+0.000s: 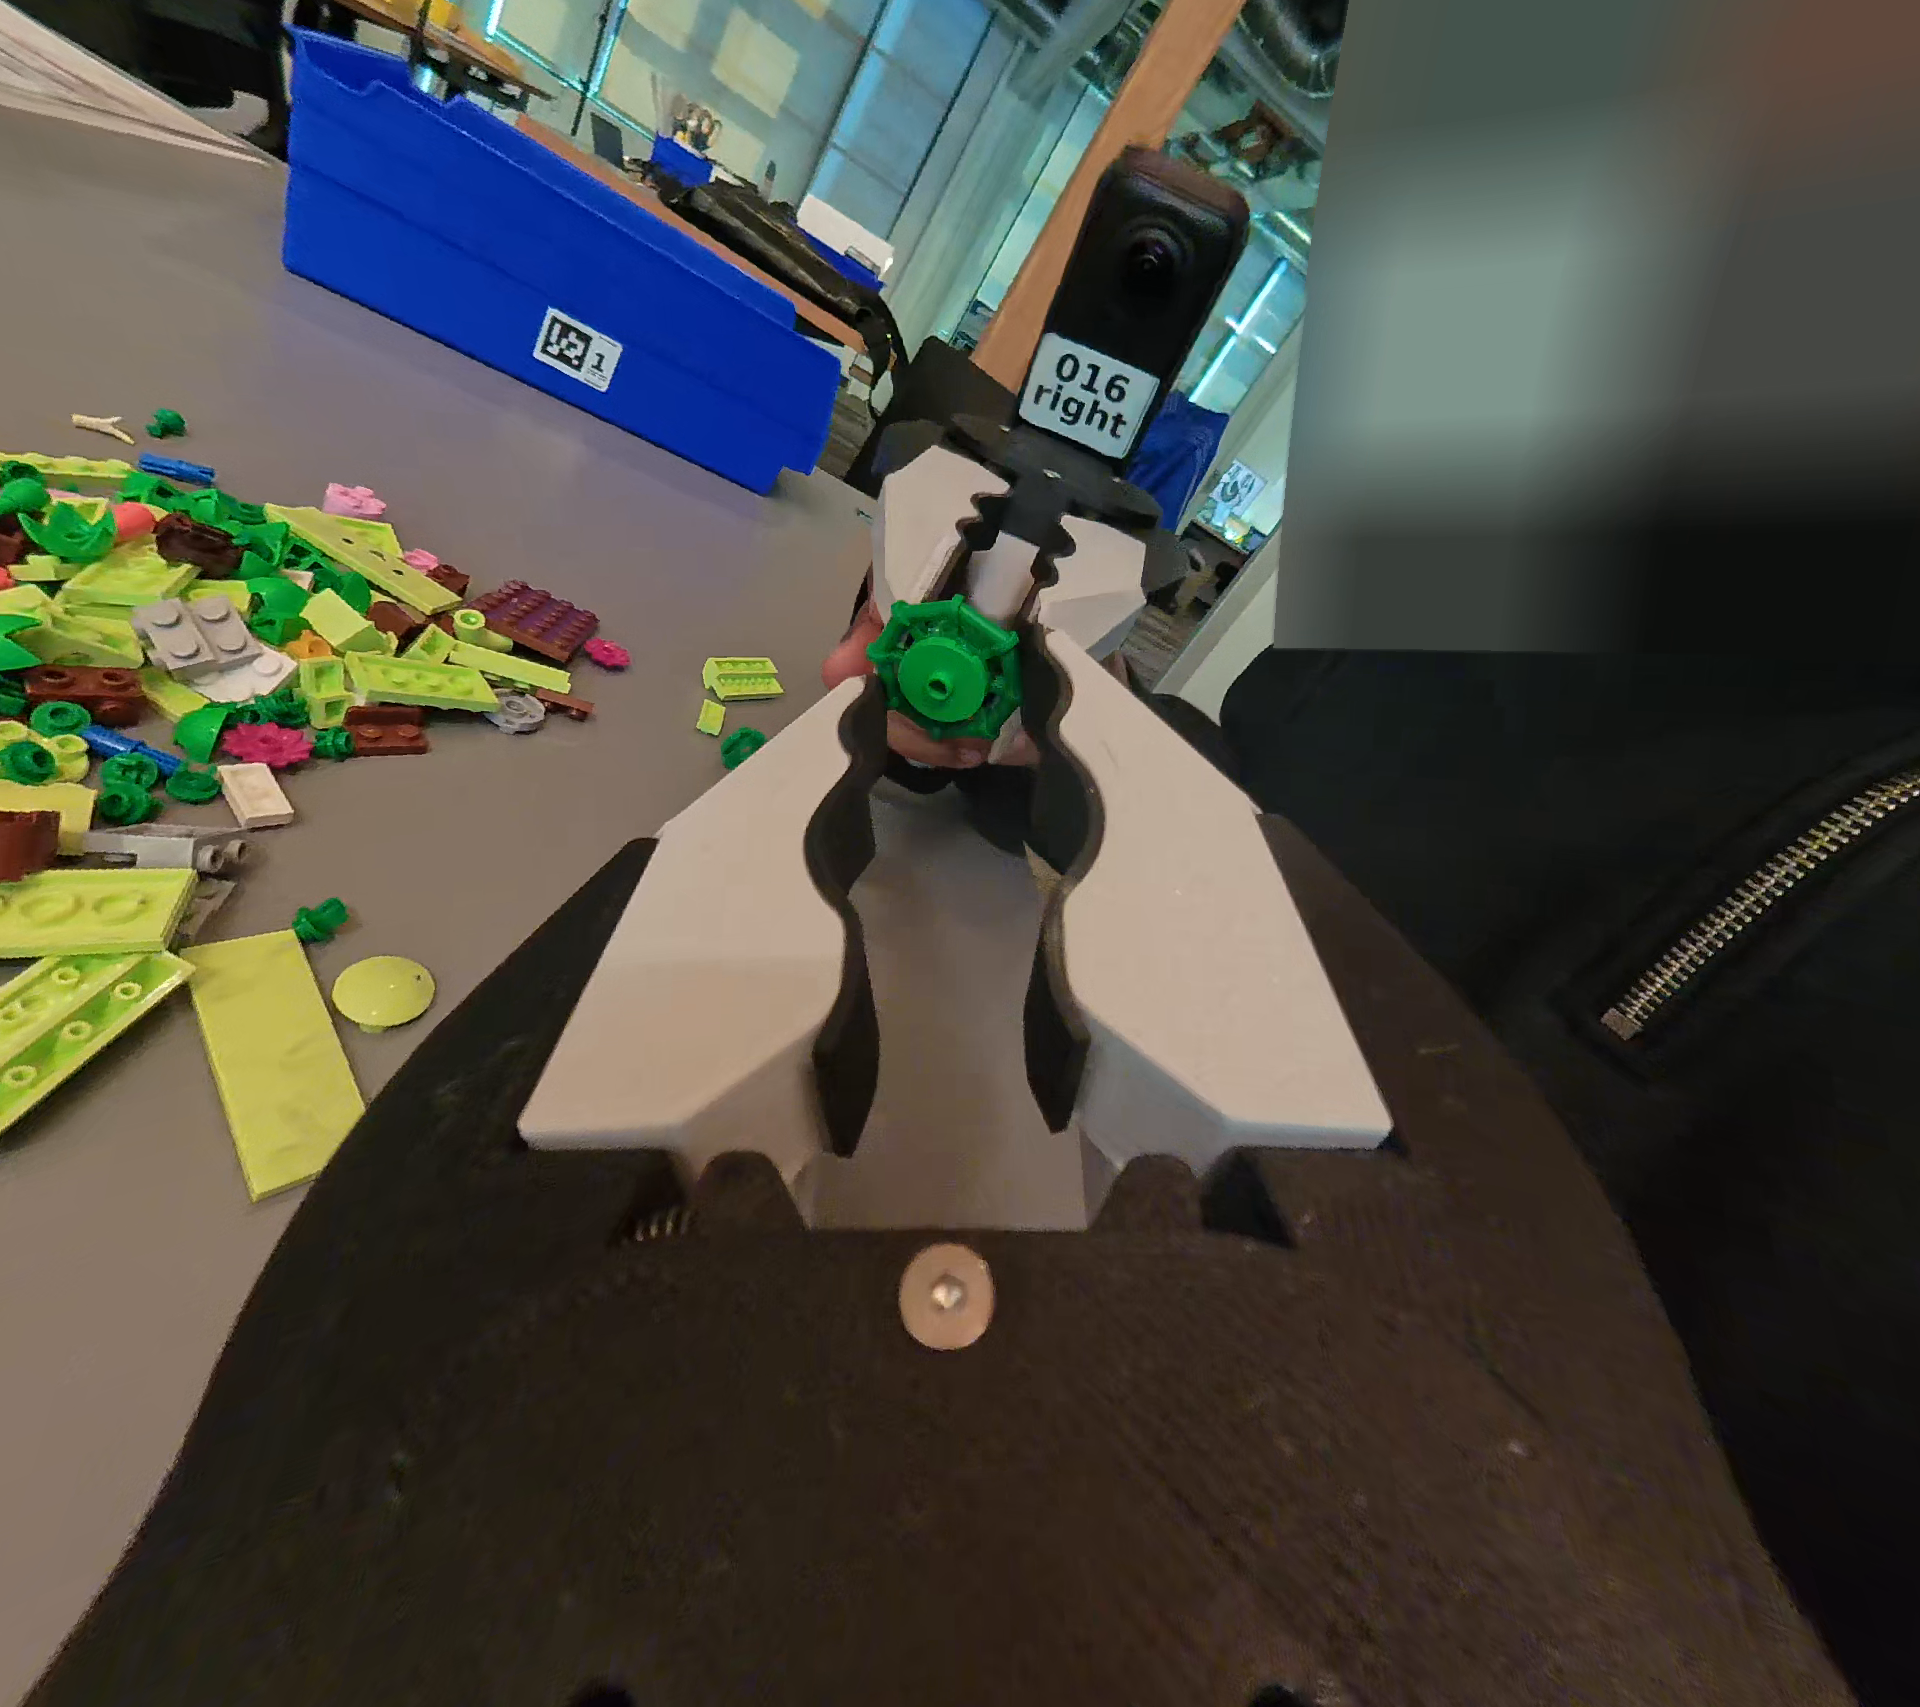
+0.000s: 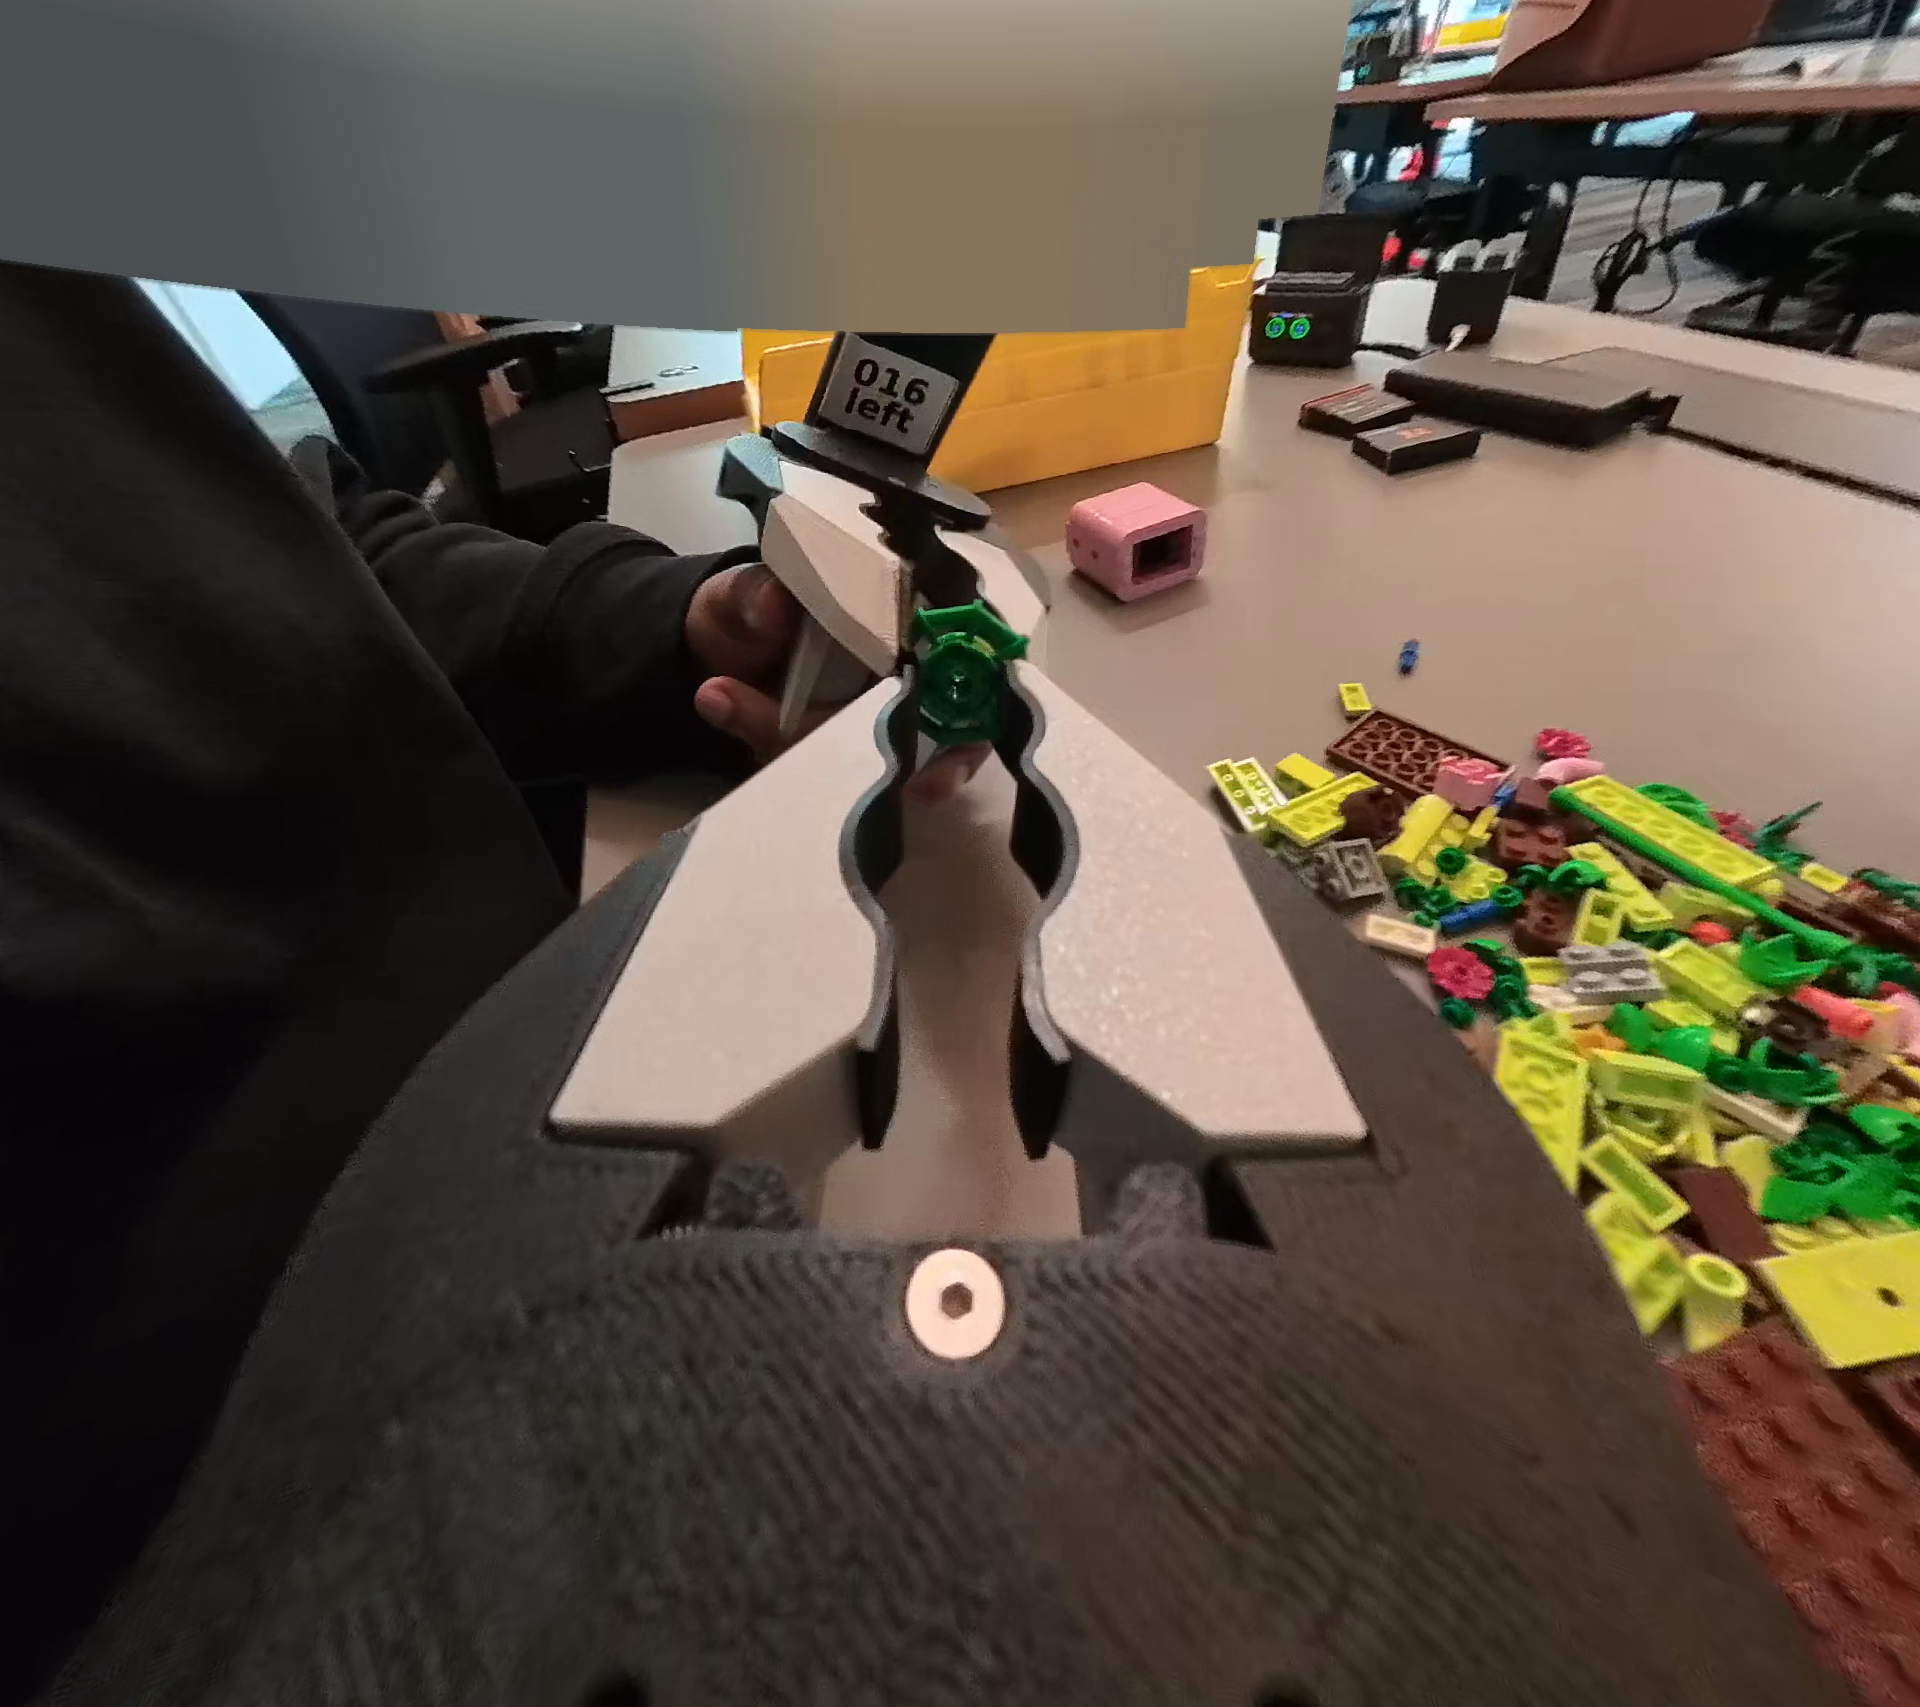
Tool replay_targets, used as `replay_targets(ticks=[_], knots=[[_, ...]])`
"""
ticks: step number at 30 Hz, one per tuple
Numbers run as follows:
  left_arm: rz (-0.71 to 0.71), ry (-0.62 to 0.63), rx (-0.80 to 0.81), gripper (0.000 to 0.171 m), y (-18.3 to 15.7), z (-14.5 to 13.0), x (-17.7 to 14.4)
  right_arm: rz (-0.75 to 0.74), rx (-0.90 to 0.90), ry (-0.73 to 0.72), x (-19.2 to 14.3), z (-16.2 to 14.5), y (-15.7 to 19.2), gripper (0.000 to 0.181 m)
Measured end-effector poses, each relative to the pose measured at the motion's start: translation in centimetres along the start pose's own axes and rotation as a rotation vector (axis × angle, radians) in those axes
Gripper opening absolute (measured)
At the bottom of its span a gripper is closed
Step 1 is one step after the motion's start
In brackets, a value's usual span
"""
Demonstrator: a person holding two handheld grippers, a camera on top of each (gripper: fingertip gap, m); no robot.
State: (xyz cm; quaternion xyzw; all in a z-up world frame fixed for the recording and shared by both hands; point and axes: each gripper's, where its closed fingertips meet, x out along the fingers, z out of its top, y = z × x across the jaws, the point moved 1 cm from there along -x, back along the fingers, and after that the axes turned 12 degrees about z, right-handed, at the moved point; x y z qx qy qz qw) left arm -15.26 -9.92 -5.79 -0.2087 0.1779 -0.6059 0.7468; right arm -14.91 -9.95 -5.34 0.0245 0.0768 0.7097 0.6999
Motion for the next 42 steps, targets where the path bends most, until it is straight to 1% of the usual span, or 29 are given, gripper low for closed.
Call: replay_targets(ticks=[4,8,13,17,18,19,20,21,22,23,24,26,29,30,33,35,37,39,40,42], knots=[[-0.007,0.008,-0.003,0.025,-0.1,-0.1,0.0,-0.003,0.061,0.002,-0.1,-0.1,0.1,0.012],[-0.011,-0.011,-0.02,0.024,0.0,0.1,0.1,-0.06,0.007,0.04,-0.1,0.0,0.1,0.012],[-0.018,-0.018,-0.068,0.024,0.0,0.3,0.4,-0.046,0.057,-0.014,-0.6,0.3,-0.2,0.011],[-0.026,-0.009,-0.126,0.024,0.1,0.1,0.6,-0.068,0.035,0.013,-0.9,0.1,-0.2,0.011],[-0.016,-0.02,-0.134,0.015,0.3,0.2,0.5,-0.077,0.029,0.022,-1.2,0.0,-0.3,0.011],[0.018,-0.067,-0.162,0.012,1.2,0.9,-0.1,-0.102,0.02,0.003,-2.0,0.3,-0.5,0.0],[0.017,-0.14,-0.226,0.012,2.3,2.2,-1.6,-0.124,0.009,-0.053,-3.5,1.3,-0.8,0.0],[0.012,-0.174,-0.248,0.012,3.0,2.9,-2.7,-0.133,0.028,-0.081,-4.9,1.8,-1.0,0.0],[0.022,-0.184,-0.219,0.013,3.0,3.2,-3.0,-0.153,0.027,-0.076,-5.8,1.8,-1.2,0.0],[0.028,-0.153,-0.174,0.013,2.6,2.8,-2.5,-0.179,0.012,-0.035,-6.1,1.3,-1.4,0.0],[0.034,-0.108,-0.137,0.014,2.1,2.0,-1.7,-0.198,0.0,0.008,-6.0,0.6,-1.5,0.0],[-0.019,-0.108,-0.146,0.013,1.0,2.1,-0.7,-0.208,-0.007,0.021,-5.5,0.1,-1.6,0.0],[0.026,-0.05,-0.088,0.013,1.3,1.1,-0.2,-0.212,-0.03,0.042,-4.2,-1.0,-2.0,0.0],[0.022,-0.039,-0.084,0.013,1.2,0.8,-0.2,-0.186,-0.024,0.036,-3.6,-1.2,-1.7,0.0],[-0.016,-0.033,-0.108,0.014,0.7,0.5,0.0,-0.071,0.094,-0.106,-2.0,-0.3,-0.8,0.014],[-0.02,-0.028,-0.098,0.014,0.5,0.5,0.2,-0.007,0.176,-0.175,-1.5,0.1,-0.5,0.023],[-0.044,-0.019,-0.098,0.014,0.1,0.3,0.3,0.038,0.216,-0.19,-1.1,0.2,-0.3,0.022],[-0.069,-0.017,-0.1,0.014,-0.2,0.3,0.3,0.044,0.203,-0.176,-1.0,0.1,-0.1,0.019],[-0.072,-0.011,-0.11,0.014,-0.2,0.2,0.2,0.036,0.196,-0.164,-1.1,0.0,-0.1,0.011],[-0.045,-0.025,-0.108,0.012,0.2,0.5,0.1,0.016,0.181,-0.137,-1.4,-0.1,-0.2,0.005]])
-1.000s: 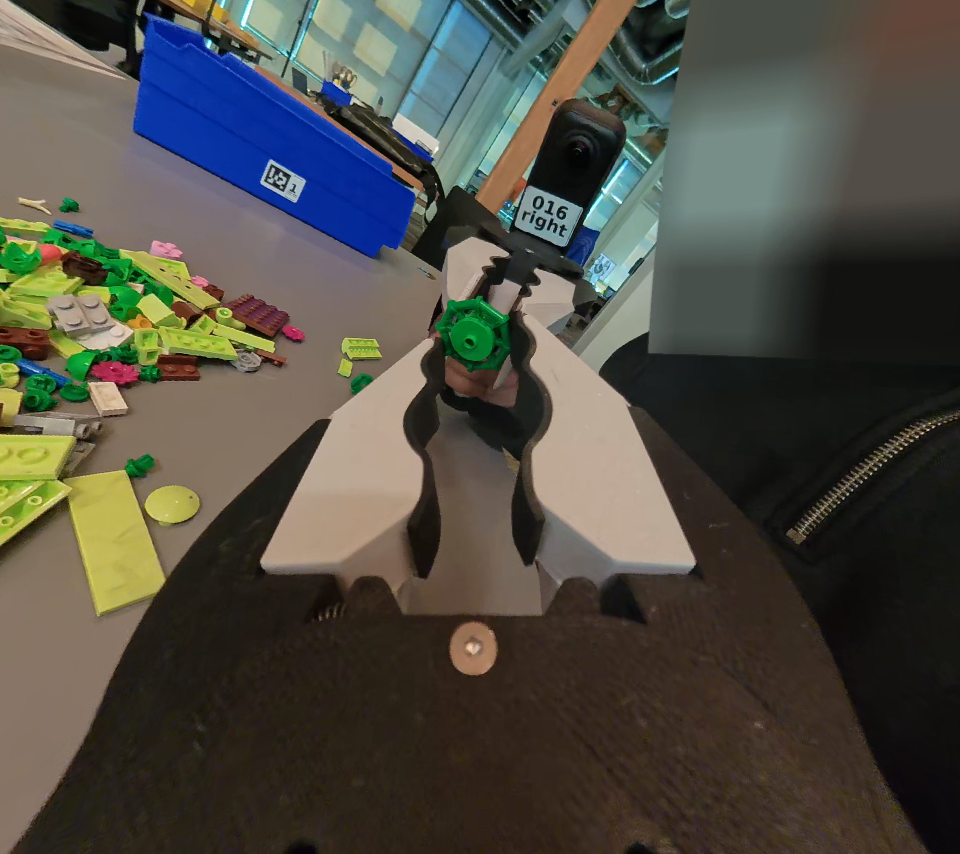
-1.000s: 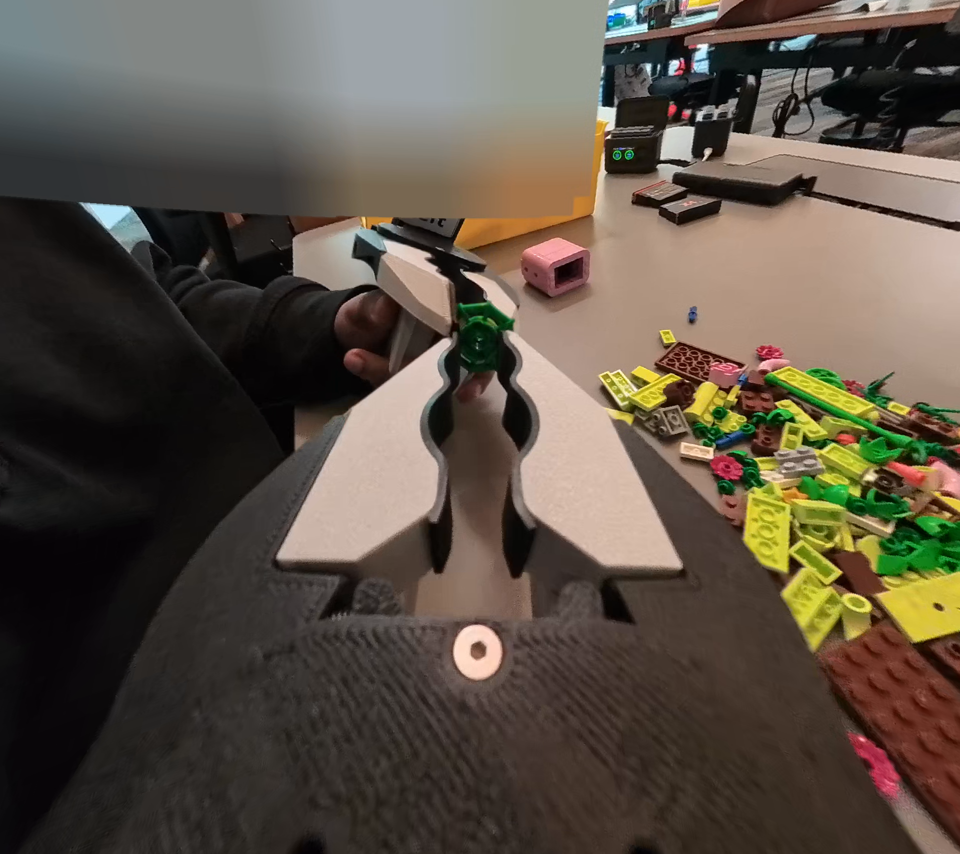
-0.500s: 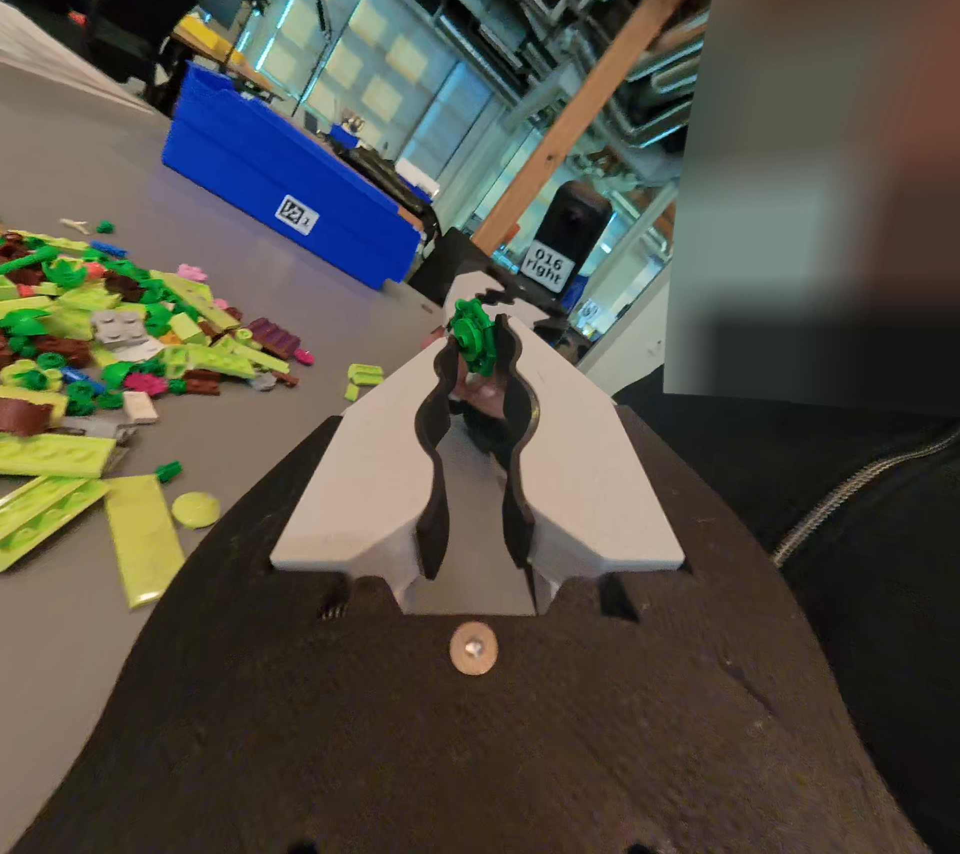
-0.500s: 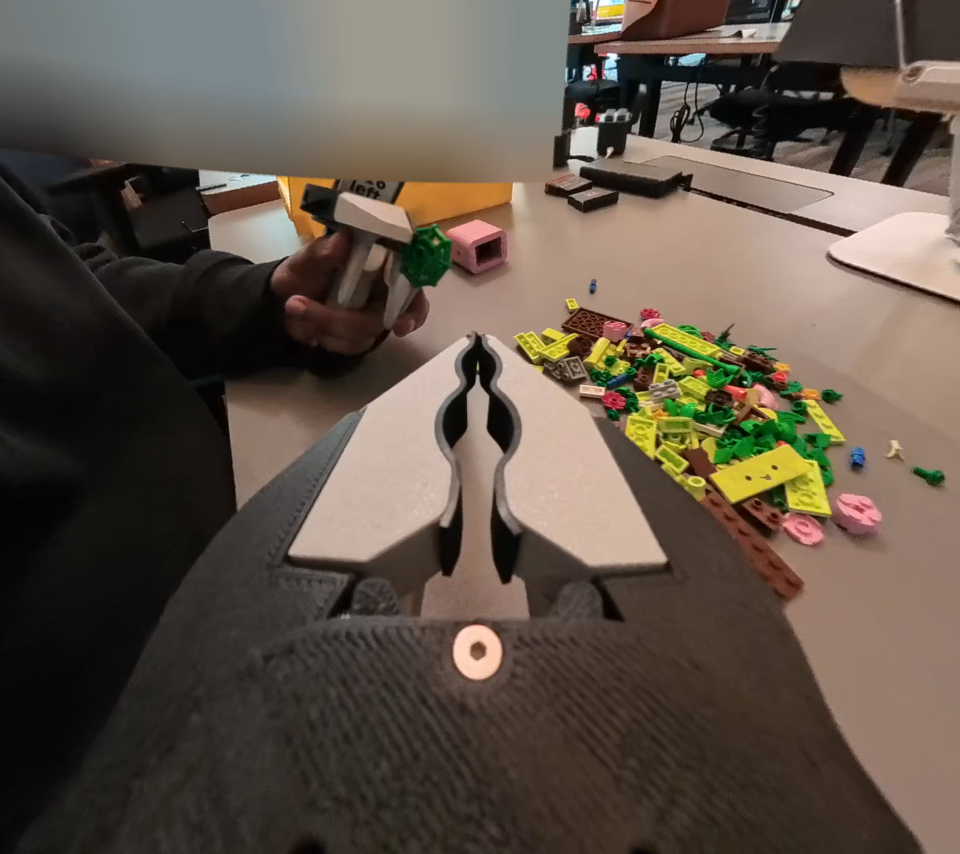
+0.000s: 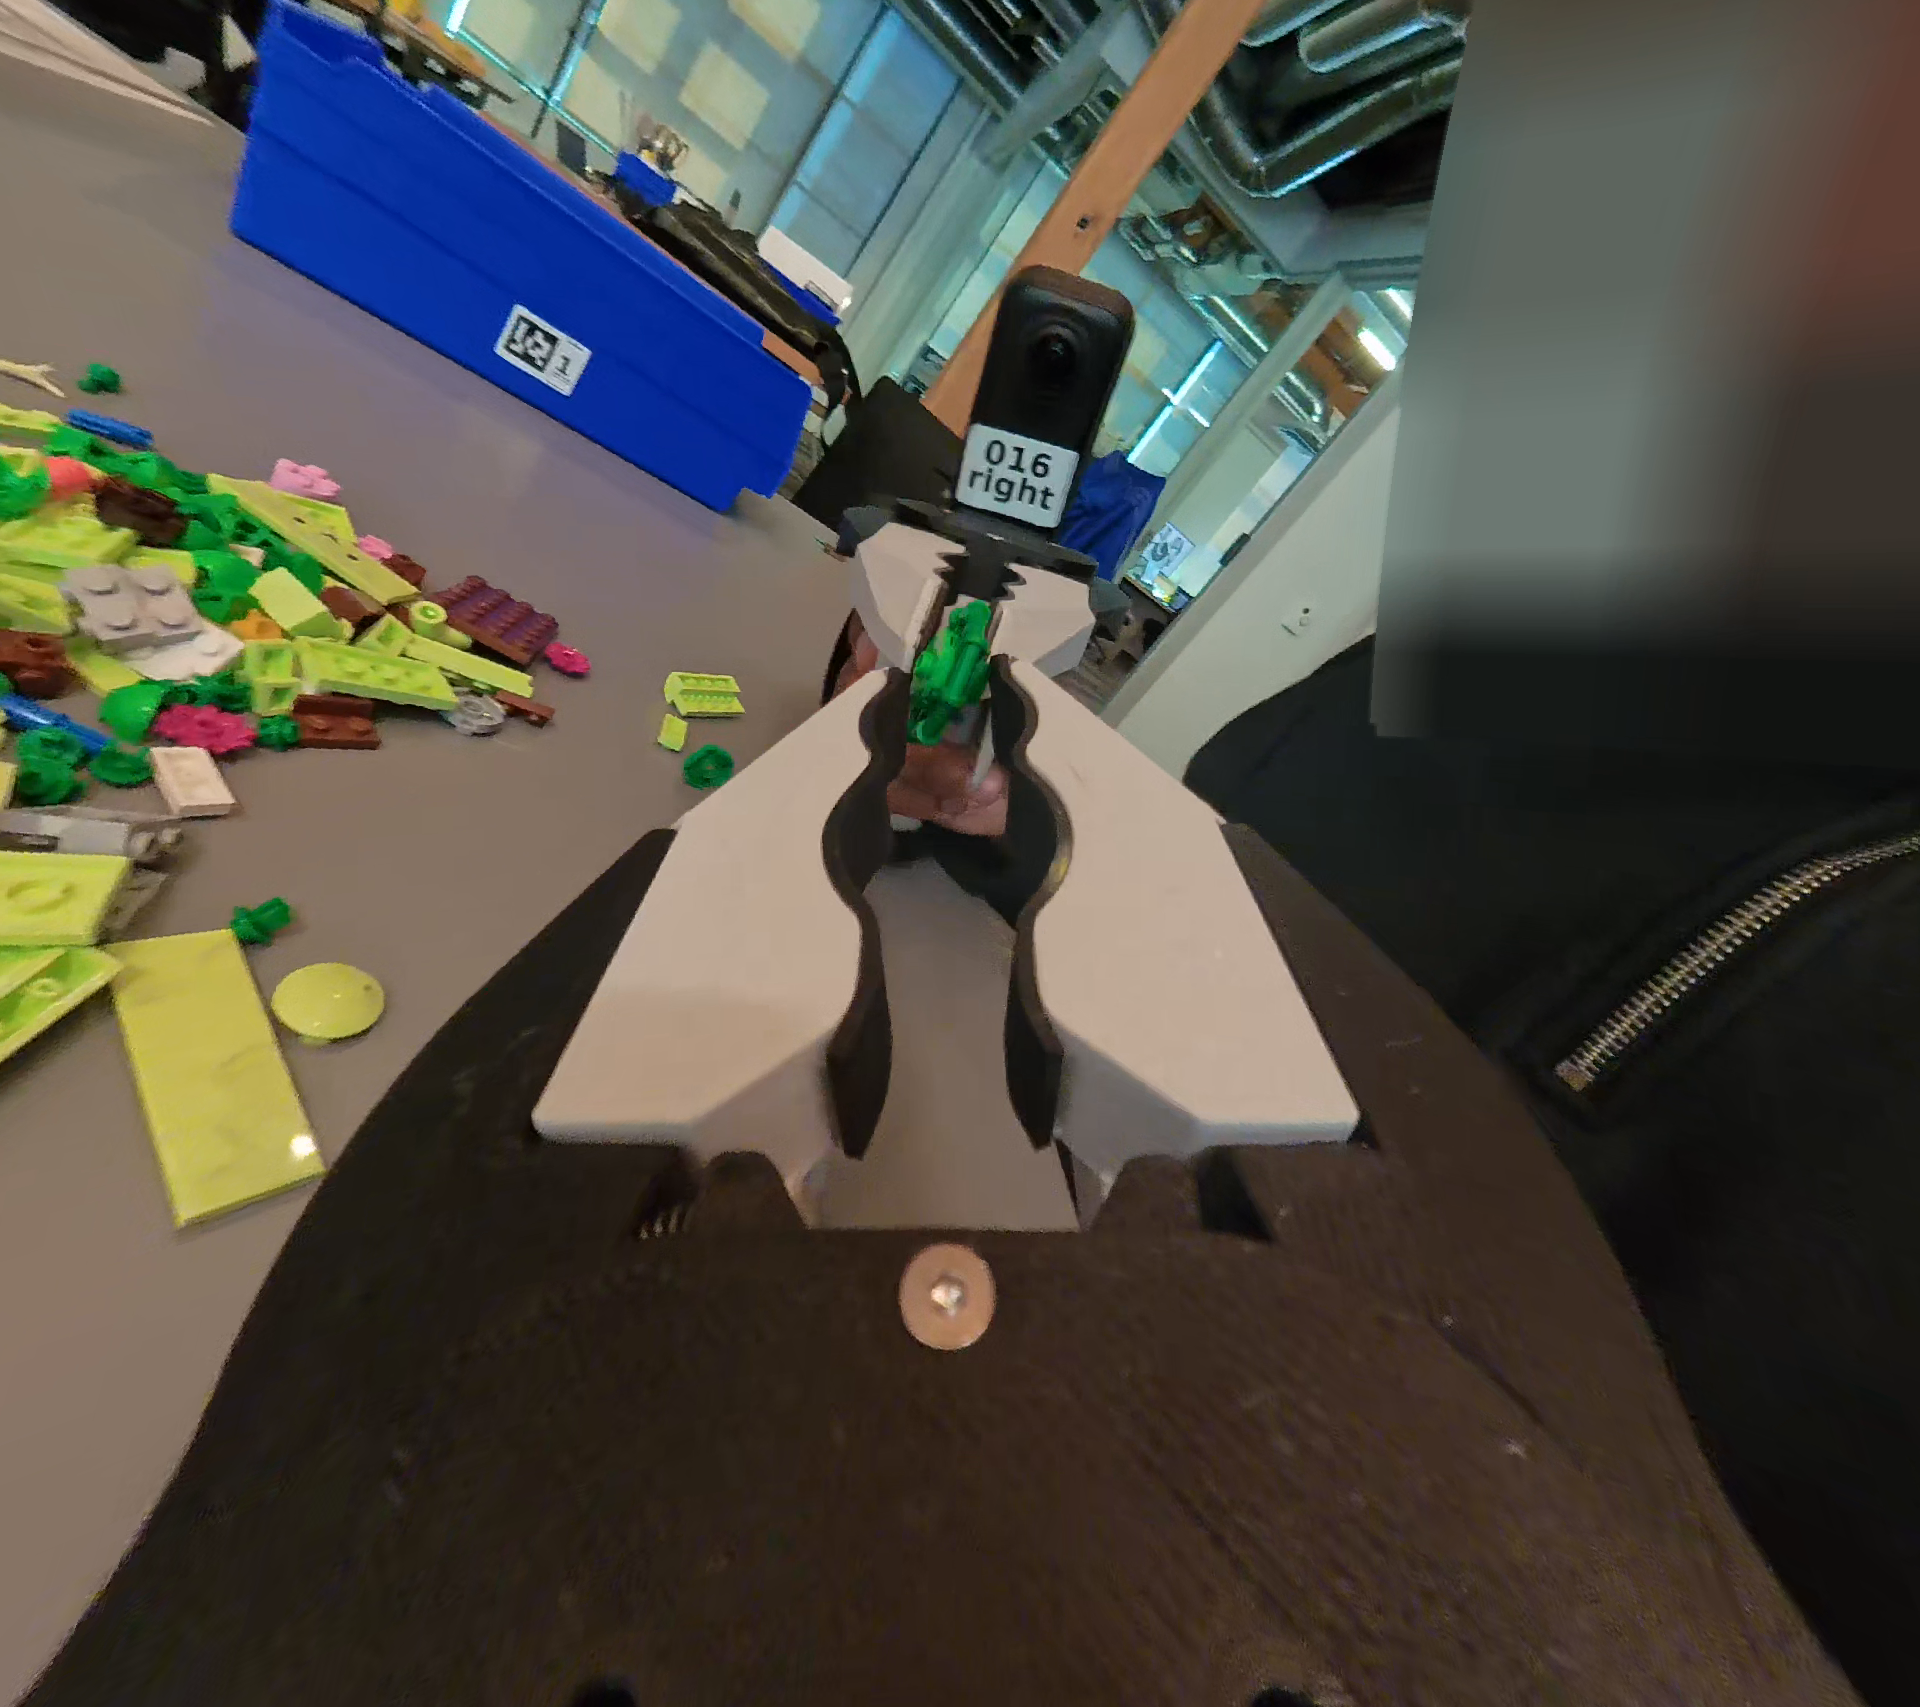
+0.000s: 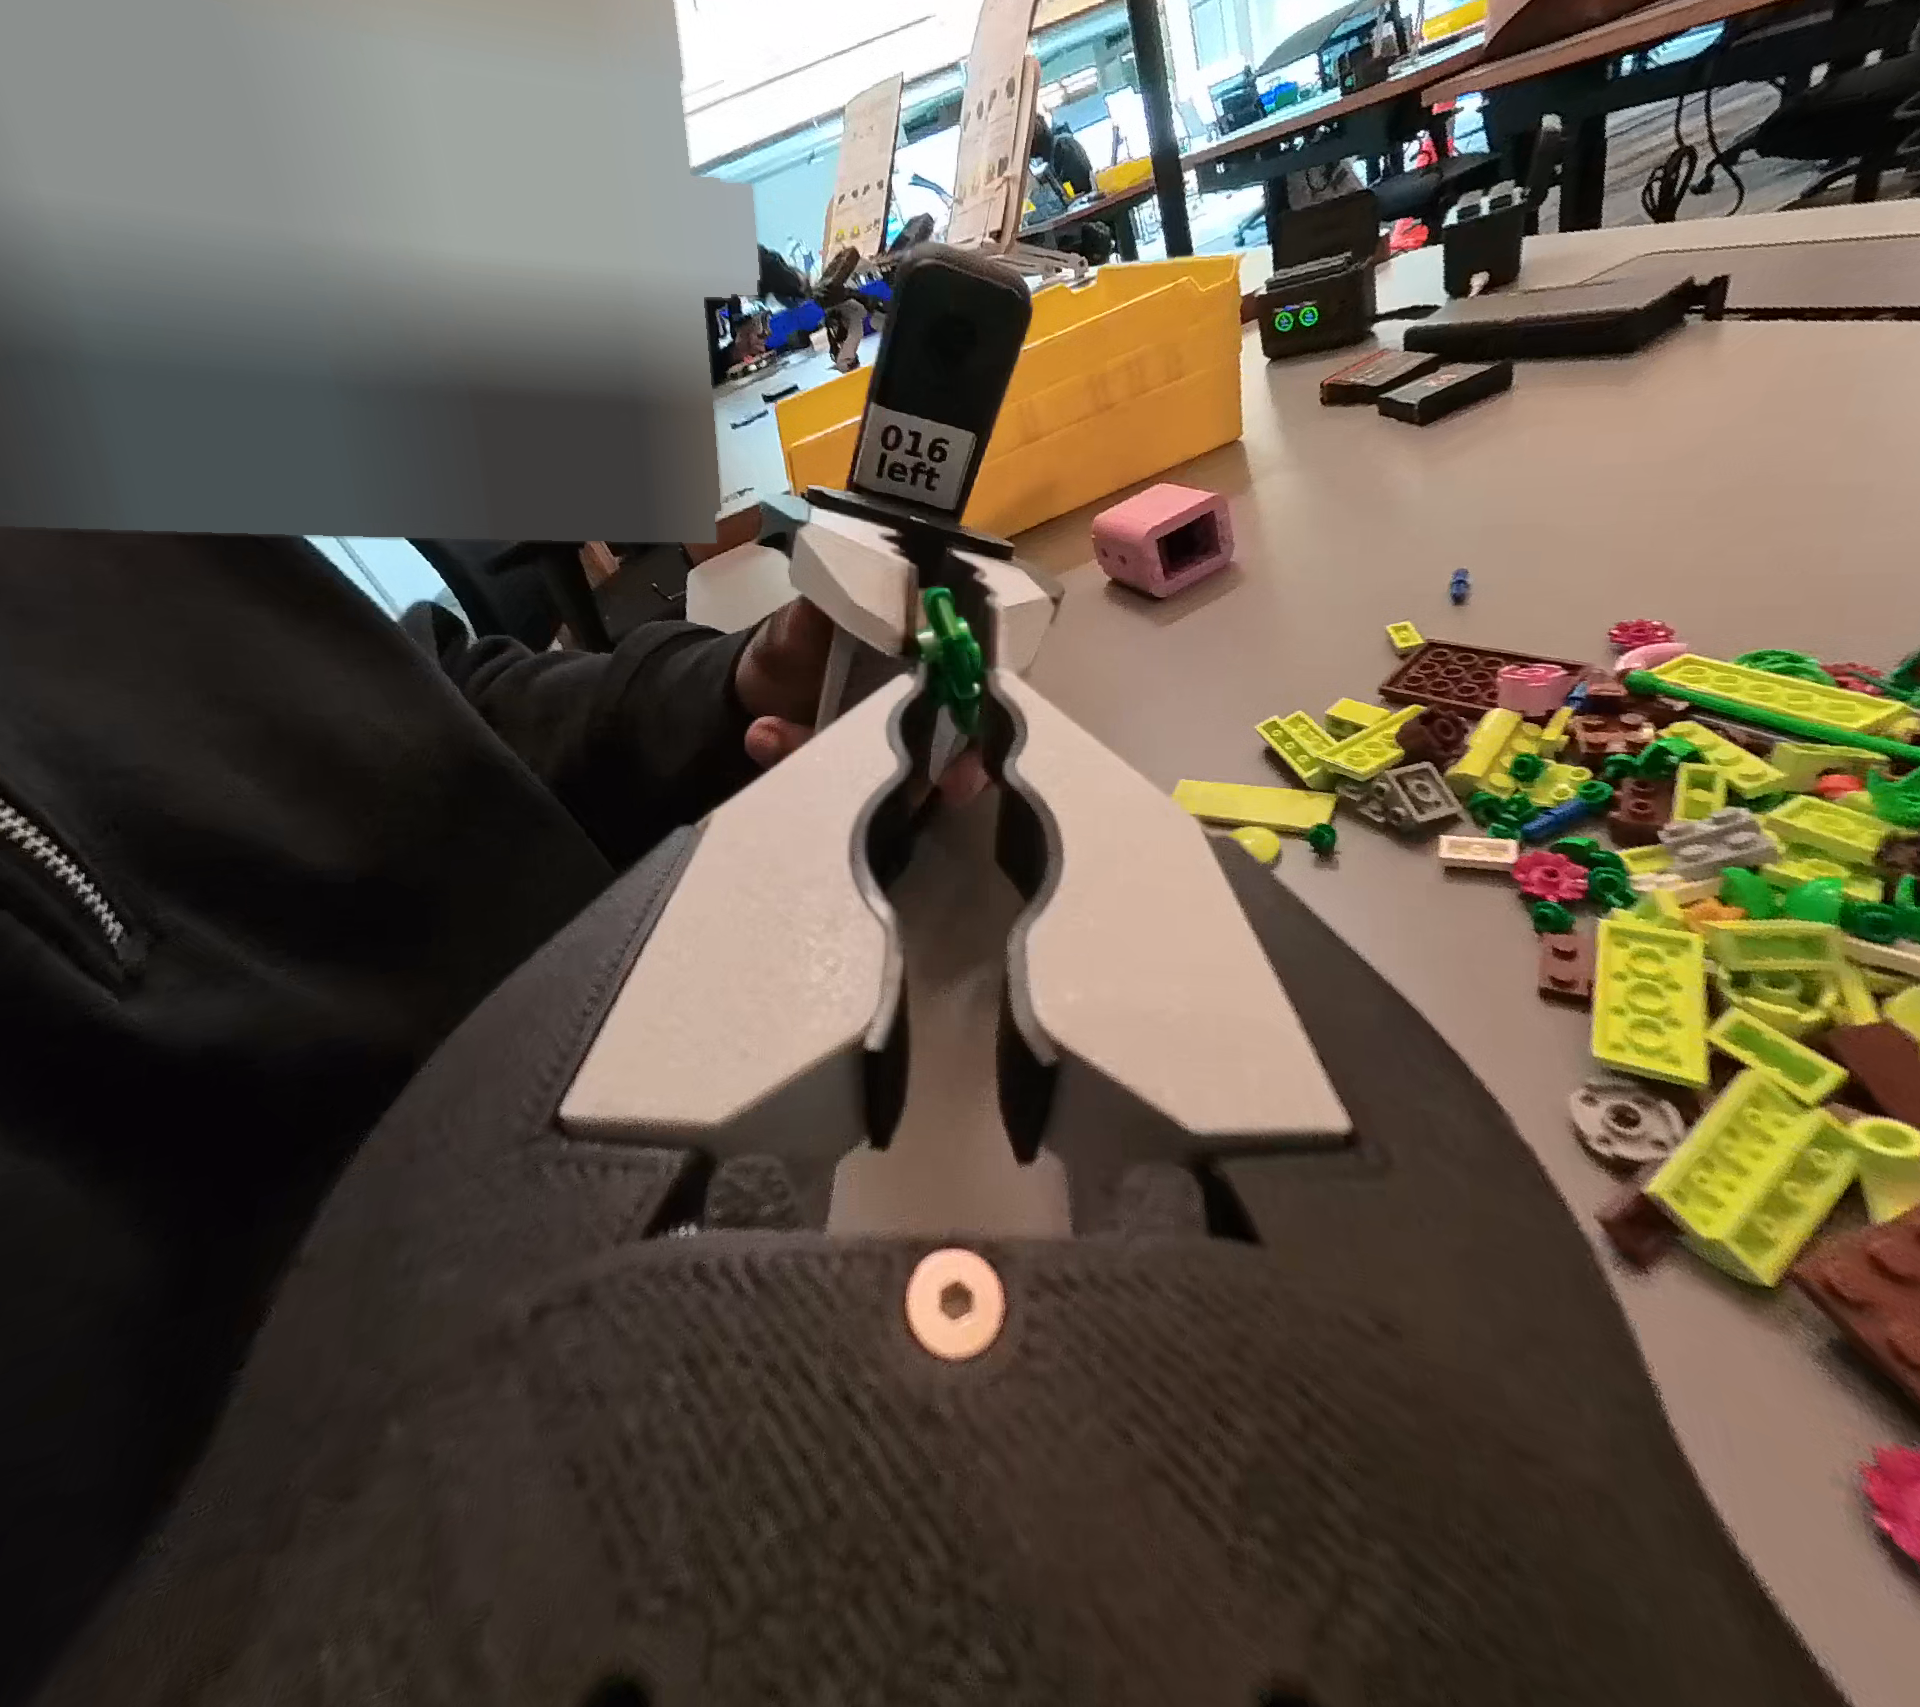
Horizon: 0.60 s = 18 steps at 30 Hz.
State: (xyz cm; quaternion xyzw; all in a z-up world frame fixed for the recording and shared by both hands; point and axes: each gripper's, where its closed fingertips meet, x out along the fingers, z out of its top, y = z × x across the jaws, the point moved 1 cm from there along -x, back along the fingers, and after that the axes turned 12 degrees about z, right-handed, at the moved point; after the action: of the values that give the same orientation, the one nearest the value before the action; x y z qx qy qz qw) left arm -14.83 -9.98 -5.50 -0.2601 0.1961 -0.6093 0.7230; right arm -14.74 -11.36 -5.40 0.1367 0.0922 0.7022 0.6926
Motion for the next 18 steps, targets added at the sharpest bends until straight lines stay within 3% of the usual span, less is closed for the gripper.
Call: replay_targets(ticks=[5,10,13,18], knots=[[0.109,-0.031,0.067,0.034,1.1,0.4,-0.5,-0.158,-0.196,0.046,-1.2,0.5,-0.6,0.005],[0.009,0.029,-0.051,0.053,0.1,-0.5,0.1,-0.359,-0.759,0.29,-0.7,0.2,0.6,0.005],[-0.088,0.05,-0.098,0.045,-1.0,-0.7,0.2,-0.4,-0.96,0.405,0.0,-0.4,1.0,0.005],[-0.025,0.072,-0.049,0.026,-0.6,-1.2,0.3,-0.385,-1.053,0.447,0.2,-0.7,1.2,0.005]])
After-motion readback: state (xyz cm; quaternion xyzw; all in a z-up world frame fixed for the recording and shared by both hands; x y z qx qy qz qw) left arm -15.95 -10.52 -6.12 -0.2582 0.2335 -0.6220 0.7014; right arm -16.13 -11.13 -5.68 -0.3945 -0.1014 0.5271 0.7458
